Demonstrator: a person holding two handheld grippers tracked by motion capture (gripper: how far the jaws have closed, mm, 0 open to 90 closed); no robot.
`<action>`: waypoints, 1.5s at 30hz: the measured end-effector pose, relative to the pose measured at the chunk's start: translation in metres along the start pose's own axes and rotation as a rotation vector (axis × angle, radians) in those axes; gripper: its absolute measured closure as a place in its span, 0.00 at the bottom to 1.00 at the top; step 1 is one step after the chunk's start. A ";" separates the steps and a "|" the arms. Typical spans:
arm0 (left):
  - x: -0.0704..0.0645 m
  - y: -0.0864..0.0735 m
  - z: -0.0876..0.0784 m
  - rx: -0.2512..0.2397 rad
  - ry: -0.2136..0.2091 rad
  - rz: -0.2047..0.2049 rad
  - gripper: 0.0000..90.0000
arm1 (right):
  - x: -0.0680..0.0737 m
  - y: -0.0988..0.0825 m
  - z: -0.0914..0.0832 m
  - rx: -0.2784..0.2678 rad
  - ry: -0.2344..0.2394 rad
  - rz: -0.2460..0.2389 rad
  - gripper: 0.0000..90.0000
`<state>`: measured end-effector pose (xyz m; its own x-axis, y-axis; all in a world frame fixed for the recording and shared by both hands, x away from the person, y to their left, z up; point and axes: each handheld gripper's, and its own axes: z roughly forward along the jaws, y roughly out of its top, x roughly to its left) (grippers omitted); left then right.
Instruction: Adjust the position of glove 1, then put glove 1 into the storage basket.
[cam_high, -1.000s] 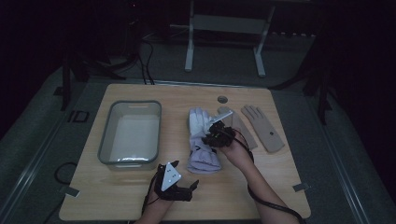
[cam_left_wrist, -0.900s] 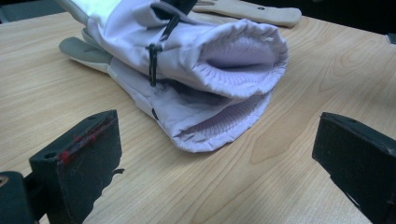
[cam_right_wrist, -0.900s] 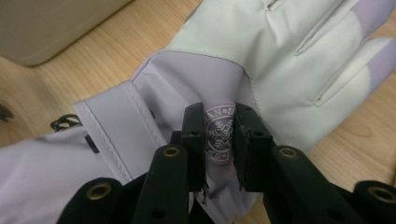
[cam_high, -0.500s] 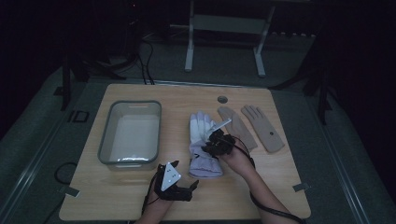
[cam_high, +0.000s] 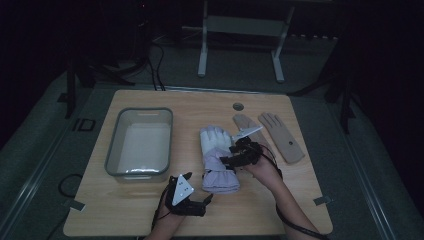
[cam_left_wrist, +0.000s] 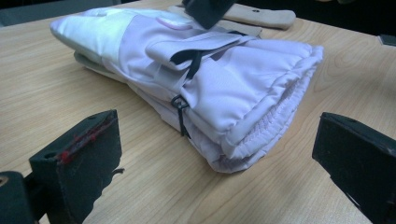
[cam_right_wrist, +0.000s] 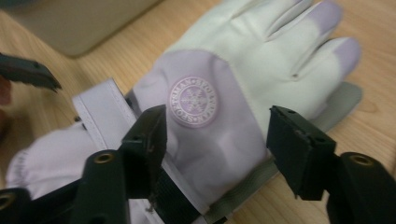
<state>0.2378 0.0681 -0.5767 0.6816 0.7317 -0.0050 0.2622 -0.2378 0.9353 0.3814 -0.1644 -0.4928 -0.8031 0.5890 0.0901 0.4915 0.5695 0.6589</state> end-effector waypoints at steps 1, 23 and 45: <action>0.000 0.000 0.000 -0.001 0.001 0.002 0.02 | -0.001 0.000 -0.003 -0.014 0.002 0.009 0.37; -0.003 0.002 -0.002 -0.003 -0.009 -0.013 0.02 | -0.013 -0.008 -0.042 -0.164 -0.065 0.087 0.17; 0.012 0.078 0.022 0.202 0.036 -0.073 0.05 | -0.005 -0.013 -0.013 -0.130 -0.129 0.134 0.39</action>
<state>0.2815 0.0445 -0.5114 0.6318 0.7732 -0.0540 0.4441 -0.3040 0.8428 0.3745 -0.1817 -0.4917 -0.6798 0.7275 0.0926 0.5365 0.4072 0.7392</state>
